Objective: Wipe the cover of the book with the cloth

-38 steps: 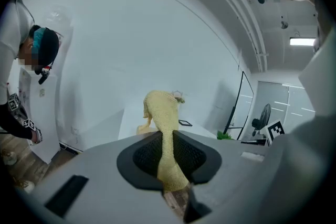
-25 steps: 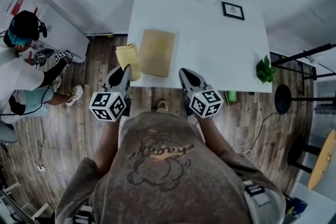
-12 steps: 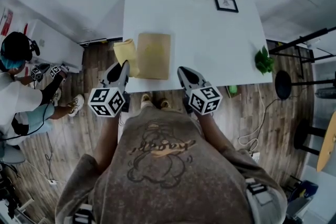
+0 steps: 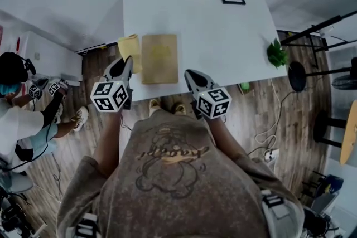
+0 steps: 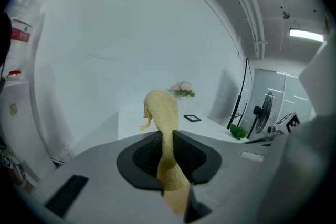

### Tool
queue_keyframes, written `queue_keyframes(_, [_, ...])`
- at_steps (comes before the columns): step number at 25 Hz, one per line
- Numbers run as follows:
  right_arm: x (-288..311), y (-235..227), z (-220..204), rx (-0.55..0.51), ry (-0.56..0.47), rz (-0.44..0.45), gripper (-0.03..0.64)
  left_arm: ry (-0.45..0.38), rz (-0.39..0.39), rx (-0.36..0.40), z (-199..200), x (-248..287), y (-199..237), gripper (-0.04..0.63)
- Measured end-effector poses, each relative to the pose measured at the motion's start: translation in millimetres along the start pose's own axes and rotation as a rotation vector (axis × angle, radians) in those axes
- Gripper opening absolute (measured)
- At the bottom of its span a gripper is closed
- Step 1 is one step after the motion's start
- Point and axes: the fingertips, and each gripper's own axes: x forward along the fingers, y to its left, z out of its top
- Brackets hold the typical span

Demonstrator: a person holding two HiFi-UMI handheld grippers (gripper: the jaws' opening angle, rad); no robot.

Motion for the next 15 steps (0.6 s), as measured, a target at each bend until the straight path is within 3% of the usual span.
queue_keyframes(15, [12.5,-10.4,-20.8,0.006,0.052,-0.006,0.003,0.129,-0.022,0.155,-18.9,90.1,30.9,0.052])
